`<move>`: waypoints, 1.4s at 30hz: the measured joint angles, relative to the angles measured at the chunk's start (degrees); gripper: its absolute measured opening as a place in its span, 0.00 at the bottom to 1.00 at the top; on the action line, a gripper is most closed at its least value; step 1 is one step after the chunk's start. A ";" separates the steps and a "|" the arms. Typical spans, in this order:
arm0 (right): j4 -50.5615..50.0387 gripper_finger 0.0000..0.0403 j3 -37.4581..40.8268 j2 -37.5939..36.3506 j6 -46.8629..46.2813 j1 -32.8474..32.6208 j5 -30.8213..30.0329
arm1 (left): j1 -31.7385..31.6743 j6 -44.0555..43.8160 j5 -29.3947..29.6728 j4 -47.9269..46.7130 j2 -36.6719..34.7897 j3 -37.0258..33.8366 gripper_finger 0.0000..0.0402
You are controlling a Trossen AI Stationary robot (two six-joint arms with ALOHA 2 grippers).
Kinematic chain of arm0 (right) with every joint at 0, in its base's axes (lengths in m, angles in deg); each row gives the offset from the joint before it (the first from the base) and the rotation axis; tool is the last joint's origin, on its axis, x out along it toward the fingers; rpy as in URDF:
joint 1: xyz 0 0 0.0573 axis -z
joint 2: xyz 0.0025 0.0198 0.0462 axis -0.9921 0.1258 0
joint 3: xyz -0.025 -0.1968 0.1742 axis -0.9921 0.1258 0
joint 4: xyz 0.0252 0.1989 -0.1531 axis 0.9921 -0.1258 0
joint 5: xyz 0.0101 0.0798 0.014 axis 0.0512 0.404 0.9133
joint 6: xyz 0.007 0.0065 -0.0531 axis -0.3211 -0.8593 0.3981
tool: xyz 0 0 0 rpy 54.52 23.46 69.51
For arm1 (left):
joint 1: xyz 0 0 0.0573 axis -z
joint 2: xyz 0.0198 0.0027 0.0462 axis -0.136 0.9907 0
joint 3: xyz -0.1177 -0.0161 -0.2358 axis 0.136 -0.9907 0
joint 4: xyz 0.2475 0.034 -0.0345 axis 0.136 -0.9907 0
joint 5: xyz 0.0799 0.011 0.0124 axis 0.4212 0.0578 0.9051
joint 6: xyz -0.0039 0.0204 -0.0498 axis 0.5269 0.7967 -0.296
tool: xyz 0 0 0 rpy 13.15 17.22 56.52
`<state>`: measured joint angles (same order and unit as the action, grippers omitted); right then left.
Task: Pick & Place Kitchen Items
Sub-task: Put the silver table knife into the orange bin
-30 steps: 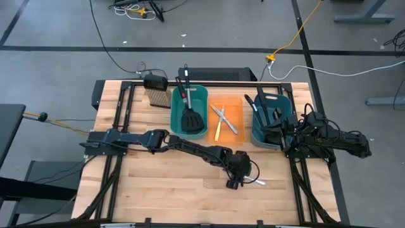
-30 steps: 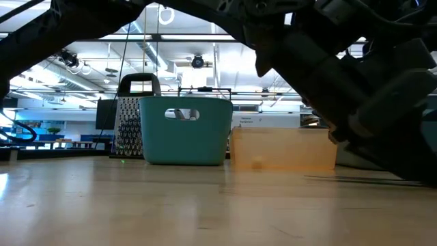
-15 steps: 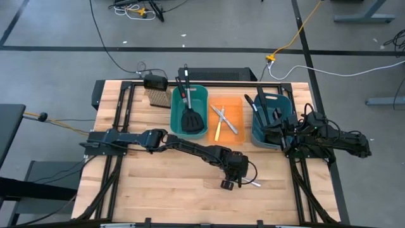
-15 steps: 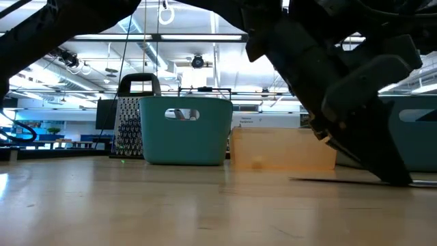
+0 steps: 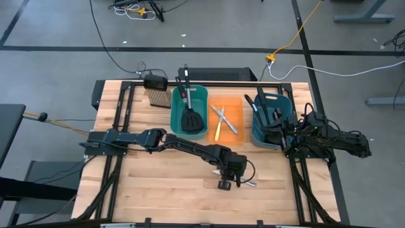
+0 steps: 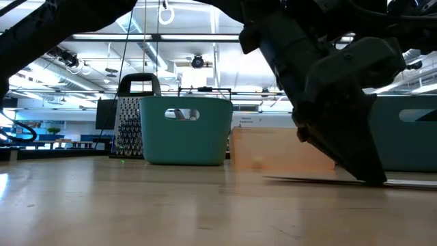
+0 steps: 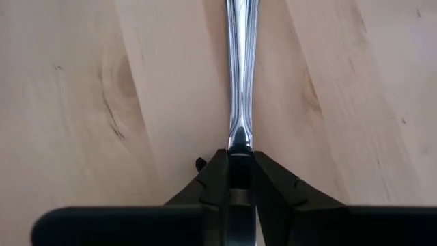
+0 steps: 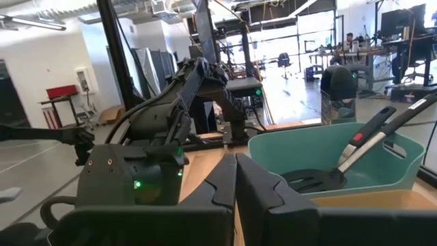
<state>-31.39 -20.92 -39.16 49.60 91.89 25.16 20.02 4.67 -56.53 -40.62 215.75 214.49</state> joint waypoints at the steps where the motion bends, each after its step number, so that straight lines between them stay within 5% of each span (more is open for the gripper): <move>1: 0.05 0.03 0.00 0.00 0.02 -0.02 0.02 | 0.00 0.43 -0.13 -0.54 -0.03 0.02 0.13; 20: 0.36 0.03 -0.02 0.00 -0.83 -0.01 -0.07 | 0.57 -5.62 -3.08 -4.15 -0.45 0.11 0.15; 25: 0.47 0.03 -0.02 0.00 -0.83 -0.02 -0.08 | 1.26 -3.08 -3.22 -8.57 -2.79 -0.39 0.21; 34: 1.13 0.03 -0.02 -0.02 -0.83 0.05 -0.37 | 3.83 -0.47 8.67 -15.00 -10.07 -1.00 0.35; 42: 1.37 0.03 -0.02 -0.01 -1.27 0.05 -0.55 | 4.91 4.67 9.67 -21.60 -16.96 -0.85 0.29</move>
<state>-30.02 -20.94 -39.17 48.33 91.94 24.61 24.93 9.35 -46.85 -62.22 198.80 213.65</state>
